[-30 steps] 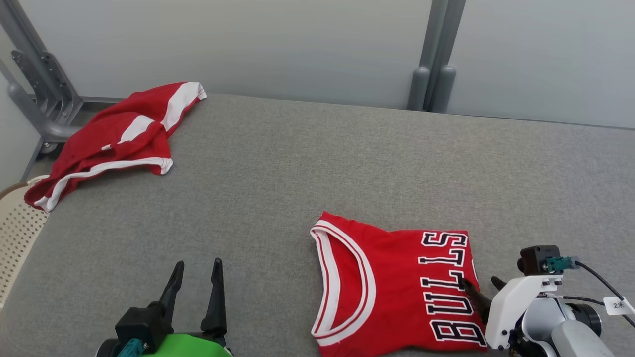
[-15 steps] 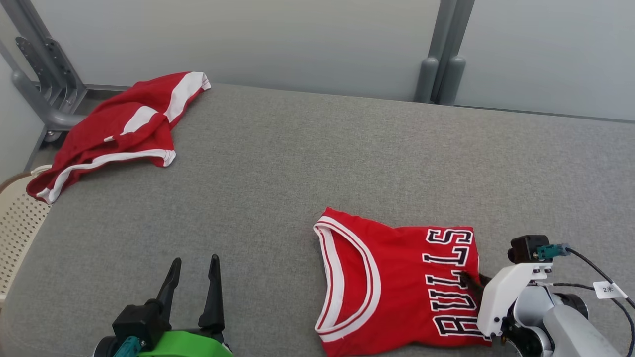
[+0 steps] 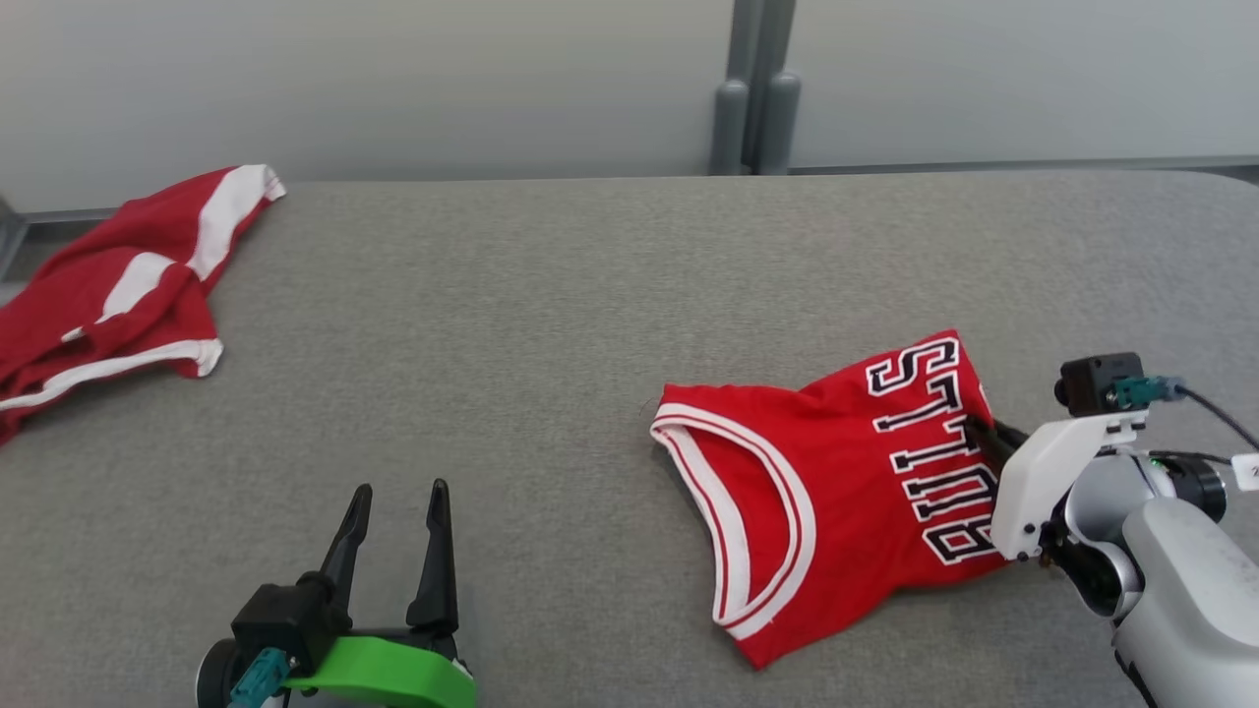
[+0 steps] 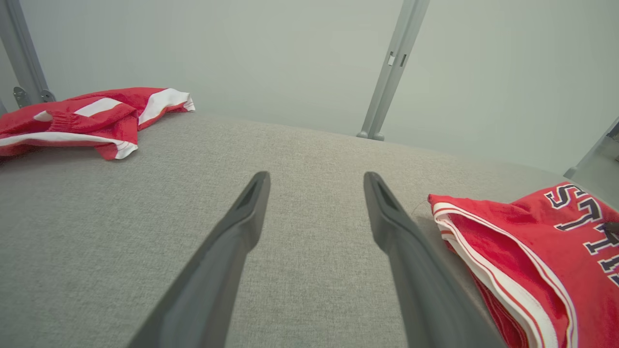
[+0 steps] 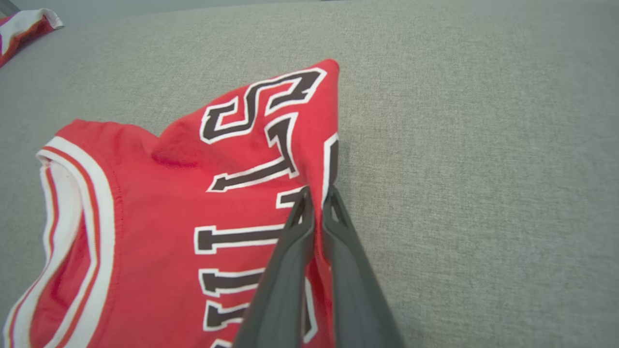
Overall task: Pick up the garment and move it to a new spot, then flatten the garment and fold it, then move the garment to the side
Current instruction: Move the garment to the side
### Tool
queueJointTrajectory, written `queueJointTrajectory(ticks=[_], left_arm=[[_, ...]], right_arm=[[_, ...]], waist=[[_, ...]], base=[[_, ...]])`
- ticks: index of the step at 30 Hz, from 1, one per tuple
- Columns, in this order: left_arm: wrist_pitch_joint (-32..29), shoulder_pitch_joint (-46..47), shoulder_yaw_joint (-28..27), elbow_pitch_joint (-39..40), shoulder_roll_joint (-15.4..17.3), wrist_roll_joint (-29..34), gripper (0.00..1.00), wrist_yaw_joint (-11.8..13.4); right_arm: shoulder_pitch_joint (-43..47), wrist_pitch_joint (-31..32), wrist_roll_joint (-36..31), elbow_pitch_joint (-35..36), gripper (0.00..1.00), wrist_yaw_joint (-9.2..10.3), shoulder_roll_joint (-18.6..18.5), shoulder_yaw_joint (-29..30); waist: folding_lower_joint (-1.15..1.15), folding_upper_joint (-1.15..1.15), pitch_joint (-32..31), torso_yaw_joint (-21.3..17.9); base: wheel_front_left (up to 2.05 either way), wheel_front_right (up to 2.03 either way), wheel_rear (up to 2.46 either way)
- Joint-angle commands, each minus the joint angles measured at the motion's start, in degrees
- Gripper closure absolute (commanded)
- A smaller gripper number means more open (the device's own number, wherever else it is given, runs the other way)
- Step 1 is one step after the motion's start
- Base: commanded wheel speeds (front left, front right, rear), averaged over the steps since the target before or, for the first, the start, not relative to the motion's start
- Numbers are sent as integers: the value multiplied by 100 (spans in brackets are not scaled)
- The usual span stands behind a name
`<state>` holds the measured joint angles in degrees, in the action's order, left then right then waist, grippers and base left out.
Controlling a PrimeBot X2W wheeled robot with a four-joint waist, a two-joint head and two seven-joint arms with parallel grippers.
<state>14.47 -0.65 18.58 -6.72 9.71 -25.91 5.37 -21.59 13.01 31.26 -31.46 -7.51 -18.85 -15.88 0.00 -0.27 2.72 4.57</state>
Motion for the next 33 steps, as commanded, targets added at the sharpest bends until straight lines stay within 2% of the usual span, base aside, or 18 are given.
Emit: queueJointTrajectory(ticks=[1,10,17,24,33], left_arm=[[22,124,11,10,-16,33,0,-24],[48,433,94,-102,-94,100,0,-119],[57,653,181,-215,-115,156,0,-202],[58,800,260,-310,-108,190,0,-260],[20,753,217,-248,-11,169,0,-166]], right_arm=[[-109,-26,-35,7,100,4,-73,39],[-796,52,-196,78,100,4,-207,35],[-1279,4,-224,-57,100,4,-72,-111],[-1557,-201,-161,-383,100,4,99,-198],[-1982,-705,-284,-998,100,3,71,-160]], waist=[[0,27,174,-591],[0,27,422,-1875],[0,27,576,-2513],[0,27,640,-2576],[0,27,679,-2163]], base=[[0,0,0],[0,0,0],[0,0,0],[0,0,0],[0,0,0]])
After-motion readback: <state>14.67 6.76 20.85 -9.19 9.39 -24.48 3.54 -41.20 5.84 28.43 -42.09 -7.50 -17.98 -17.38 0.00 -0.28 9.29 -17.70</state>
